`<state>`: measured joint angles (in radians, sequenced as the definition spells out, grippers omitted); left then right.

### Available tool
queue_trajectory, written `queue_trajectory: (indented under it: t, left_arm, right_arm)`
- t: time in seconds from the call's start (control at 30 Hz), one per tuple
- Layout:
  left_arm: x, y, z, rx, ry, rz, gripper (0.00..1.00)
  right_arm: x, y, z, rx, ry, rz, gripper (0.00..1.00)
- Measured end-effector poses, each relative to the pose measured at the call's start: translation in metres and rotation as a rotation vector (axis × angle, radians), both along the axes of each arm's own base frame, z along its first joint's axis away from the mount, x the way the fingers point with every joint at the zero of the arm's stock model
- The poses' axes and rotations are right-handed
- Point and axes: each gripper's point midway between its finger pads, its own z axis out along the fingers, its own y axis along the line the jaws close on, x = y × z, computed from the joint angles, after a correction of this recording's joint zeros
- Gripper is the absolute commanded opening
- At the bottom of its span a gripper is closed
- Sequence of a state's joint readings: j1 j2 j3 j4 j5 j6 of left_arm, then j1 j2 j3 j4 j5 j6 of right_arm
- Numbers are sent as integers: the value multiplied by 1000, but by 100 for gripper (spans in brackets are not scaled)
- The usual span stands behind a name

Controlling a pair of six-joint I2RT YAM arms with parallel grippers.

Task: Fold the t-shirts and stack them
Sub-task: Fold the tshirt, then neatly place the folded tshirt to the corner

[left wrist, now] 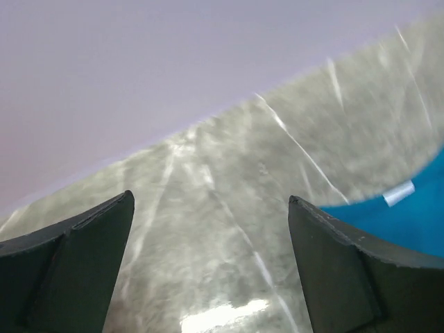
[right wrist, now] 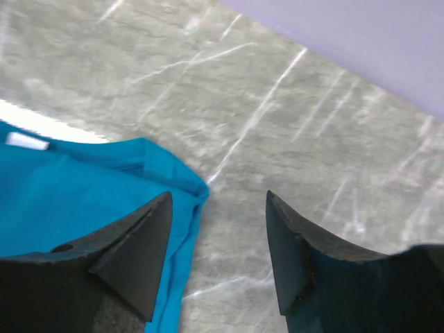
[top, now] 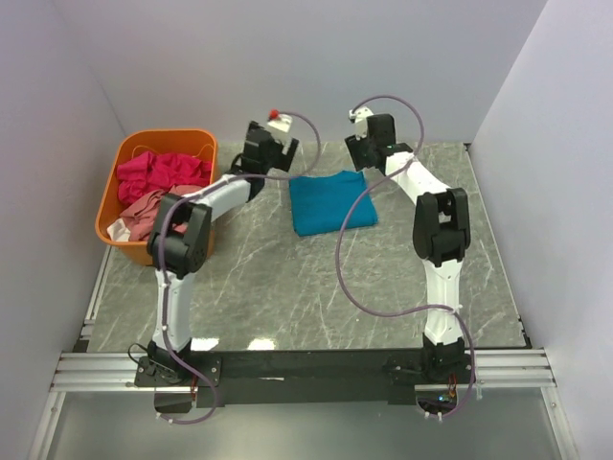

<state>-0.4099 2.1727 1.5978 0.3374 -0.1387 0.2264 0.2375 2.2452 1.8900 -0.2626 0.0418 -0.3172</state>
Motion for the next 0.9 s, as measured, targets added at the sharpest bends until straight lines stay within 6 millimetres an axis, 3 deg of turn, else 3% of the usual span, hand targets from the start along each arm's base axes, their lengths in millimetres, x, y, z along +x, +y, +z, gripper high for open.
queue_trajectory:
  t: [0.1, 0.2, 0.37, 0.47, 0.53, 0.63, 0.8, 0.9]
  left_arm:
    - [-7, 20, 31, -105, 28, 70, 97]
    - [-27, 35, 70, -206, 46, 90, 98]
    - [-96, 43, 140, -362, 30, 21, 99]
    - [-143, 42, 170, -425, 14, -48, 99]
    - [-172, 45, 176, -439, 14, -87, 99]
    - [-215, 55, 160, -435, 50, -111, 100]
    - [-272, 74, 106, -402, 136, -102, 100]
    - [-293, 83, 89, -386, 162, -97, 100]
  right_arm:
    - [-10, 2, -2, 116, 71, 47, 66]
    - [-29, -4, -7, 277, 181, 91, 68]
    - [-61, -23, -23, 467, 358, 69, 69]
    - [-86, -18, -45, 516, 469, 40, 70]
    - [-103, -11, -57, 533, 541, 28, 70]
    - [-117, -1, -63, 561, 610, 27, 70]
    - [-130, 10, -70, 596, 683, 38, 64]
    - [-135, 14, -77, 612, 722, 34, 62]
